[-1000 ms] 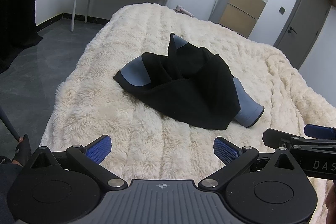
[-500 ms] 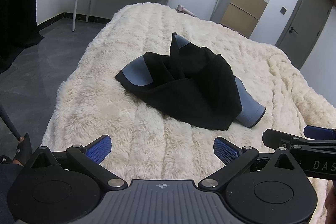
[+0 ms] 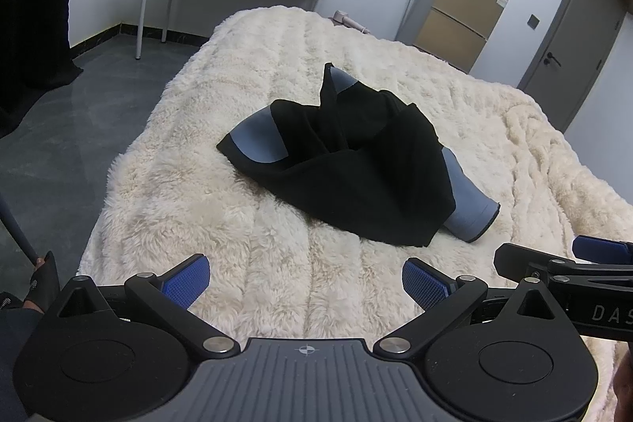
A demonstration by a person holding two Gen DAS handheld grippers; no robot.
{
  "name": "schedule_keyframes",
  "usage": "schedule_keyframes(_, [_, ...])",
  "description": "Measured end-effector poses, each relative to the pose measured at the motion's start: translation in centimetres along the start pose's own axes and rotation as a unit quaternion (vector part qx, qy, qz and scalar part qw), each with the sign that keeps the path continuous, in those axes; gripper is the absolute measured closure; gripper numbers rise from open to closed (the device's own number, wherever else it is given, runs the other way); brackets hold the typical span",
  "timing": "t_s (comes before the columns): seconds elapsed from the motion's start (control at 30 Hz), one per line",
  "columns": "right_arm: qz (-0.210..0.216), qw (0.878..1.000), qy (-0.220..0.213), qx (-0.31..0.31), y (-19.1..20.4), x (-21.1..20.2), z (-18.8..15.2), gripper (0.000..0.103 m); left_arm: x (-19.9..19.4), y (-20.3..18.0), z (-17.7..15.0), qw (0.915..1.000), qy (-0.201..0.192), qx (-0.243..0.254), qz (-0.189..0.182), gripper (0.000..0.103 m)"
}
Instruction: Fold clothes
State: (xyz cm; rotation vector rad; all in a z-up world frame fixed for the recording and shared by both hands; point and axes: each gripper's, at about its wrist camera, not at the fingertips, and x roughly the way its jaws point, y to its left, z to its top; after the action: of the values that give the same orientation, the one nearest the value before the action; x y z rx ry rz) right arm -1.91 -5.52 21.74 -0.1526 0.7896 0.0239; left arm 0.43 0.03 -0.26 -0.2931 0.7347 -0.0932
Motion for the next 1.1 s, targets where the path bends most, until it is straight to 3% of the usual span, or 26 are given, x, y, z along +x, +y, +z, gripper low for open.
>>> schedule_keyframes(1.1, [-0.025, 0.999, -0.005, -0.031, -0.08, 0.31, -0.05, 0.000, -0.45, 0.32, -0.09, 1.0000, -0.006, -0.004, -0.004, 0.000])
